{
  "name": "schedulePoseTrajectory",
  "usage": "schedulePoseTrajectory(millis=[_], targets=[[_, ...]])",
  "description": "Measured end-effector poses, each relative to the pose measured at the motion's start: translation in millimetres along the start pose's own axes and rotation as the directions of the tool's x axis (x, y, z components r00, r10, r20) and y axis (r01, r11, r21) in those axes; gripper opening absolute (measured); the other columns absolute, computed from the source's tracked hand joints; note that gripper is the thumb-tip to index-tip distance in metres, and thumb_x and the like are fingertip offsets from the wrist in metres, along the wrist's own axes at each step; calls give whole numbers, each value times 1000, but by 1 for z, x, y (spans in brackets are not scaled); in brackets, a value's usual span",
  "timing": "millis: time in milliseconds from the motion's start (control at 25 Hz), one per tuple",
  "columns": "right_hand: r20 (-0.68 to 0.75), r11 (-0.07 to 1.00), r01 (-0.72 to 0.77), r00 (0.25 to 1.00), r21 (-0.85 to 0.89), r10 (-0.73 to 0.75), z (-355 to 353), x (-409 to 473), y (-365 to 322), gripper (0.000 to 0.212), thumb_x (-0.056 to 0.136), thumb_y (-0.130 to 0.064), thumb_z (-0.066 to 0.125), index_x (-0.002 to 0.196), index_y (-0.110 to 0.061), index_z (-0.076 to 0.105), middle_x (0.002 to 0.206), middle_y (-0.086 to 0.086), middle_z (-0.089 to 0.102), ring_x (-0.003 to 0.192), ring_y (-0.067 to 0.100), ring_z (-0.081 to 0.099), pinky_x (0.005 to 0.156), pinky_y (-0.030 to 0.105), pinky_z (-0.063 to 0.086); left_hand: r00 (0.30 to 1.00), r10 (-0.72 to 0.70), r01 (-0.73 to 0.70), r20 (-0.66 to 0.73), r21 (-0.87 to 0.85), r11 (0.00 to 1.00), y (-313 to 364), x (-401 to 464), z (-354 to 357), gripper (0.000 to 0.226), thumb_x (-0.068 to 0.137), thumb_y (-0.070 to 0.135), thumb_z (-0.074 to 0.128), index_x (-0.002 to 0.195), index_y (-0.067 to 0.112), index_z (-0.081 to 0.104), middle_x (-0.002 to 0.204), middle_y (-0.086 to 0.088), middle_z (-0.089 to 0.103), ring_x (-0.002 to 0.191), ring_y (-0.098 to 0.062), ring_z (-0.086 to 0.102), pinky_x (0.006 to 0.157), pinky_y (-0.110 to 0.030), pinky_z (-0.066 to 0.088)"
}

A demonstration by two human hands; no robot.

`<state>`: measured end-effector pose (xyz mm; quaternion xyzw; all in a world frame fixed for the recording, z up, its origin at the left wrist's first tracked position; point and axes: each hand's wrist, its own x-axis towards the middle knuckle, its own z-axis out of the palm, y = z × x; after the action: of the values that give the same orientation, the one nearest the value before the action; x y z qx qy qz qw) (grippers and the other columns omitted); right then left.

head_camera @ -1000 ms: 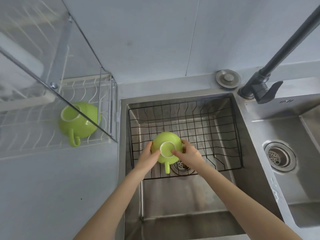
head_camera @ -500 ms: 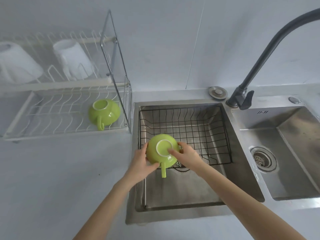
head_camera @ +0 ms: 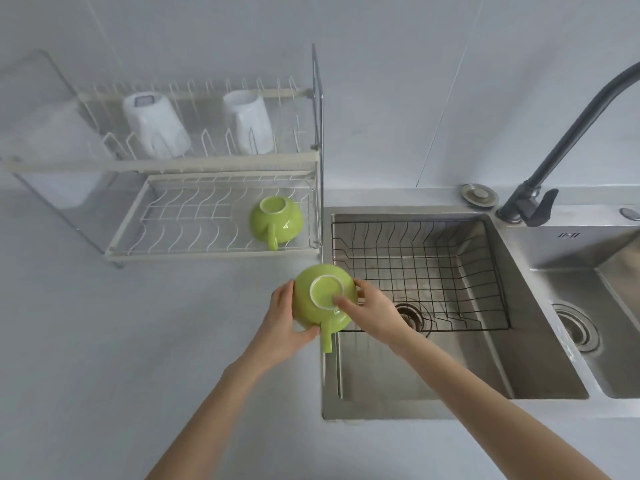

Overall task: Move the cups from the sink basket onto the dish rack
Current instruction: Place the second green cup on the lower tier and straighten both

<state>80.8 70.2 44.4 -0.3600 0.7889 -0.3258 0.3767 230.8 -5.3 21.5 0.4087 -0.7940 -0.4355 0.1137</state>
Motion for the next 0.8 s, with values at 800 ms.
schedulePoseTrajectory(millis=[800], targets=[[102, 991, 130, 987, -19, -127, 110, 75, -146, 56, 89, -32, 51, 139, -16, 31, 133, 10, 50, 121, 24, 47, 92, 27, 37, 999, -9, 14, -54, 109, 994, -87, 44, -183, 95, 74, 24, 71, 143, 22, 7, 143, -9, 32, 94, -16, 53, 78, -16, 35]])
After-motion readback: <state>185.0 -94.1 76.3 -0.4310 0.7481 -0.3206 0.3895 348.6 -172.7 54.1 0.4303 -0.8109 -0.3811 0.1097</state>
